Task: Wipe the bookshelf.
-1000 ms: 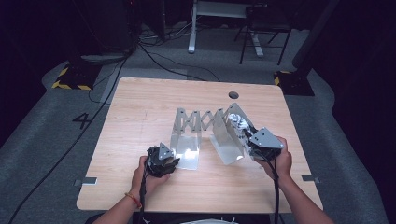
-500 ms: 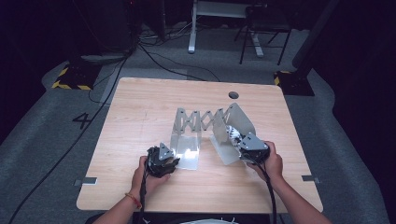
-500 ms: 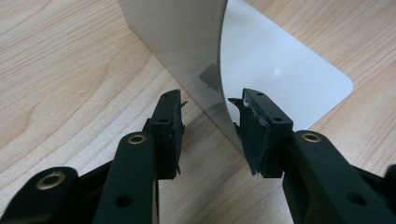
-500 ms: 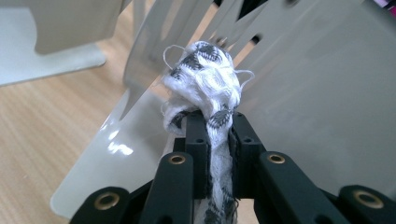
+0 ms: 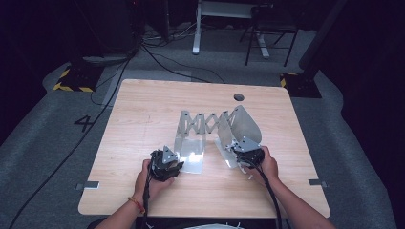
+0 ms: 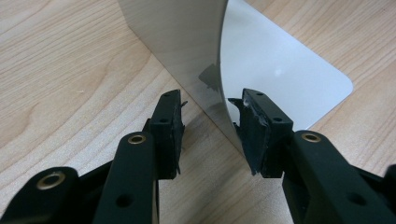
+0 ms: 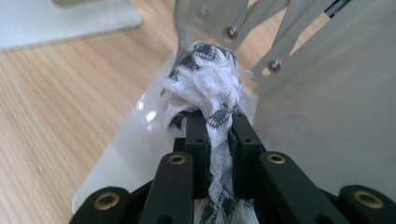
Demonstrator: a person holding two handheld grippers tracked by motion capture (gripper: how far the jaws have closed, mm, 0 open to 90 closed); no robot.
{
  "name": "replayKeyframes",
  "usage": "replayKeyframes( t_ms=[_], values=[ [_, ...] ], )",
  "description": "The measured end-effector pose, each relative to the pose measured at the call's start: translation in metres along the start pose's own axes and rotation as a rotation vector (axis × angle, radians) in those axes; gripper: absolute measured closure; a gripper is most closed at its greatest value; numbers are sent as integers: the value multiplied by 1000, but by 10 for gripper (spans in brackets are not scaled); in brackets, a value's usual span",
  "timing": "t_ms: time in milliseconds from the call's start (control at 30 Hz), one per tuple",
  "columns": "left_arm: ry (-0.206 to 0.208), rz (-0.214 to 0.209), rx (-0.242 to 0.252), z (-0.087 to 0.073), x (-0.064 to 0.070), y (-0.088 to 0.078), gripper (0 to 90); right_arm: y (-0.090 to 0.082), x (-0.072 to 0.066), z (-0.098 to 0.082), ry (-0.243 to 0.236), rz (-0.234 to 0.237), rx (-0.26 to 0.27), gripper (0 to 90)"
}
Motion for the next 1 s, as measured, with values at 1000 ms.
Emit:
replayKeyframes(
  t_ms=[1000],
  values=[
    [1, -2, 0, 0, 1, 0, 598, -21, -1, 26, 41, 32, 160, 814]
  ],
)
Point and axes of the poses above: each handheld gripper's, and its own axes: y roughly forward along the jaws, z roughly out of its top, x roughly to its right, the point moved 4 cm from there along y, roughly forward along the jaws, and after that the axes turned 5 degrees about x, right-handed, at the moved point
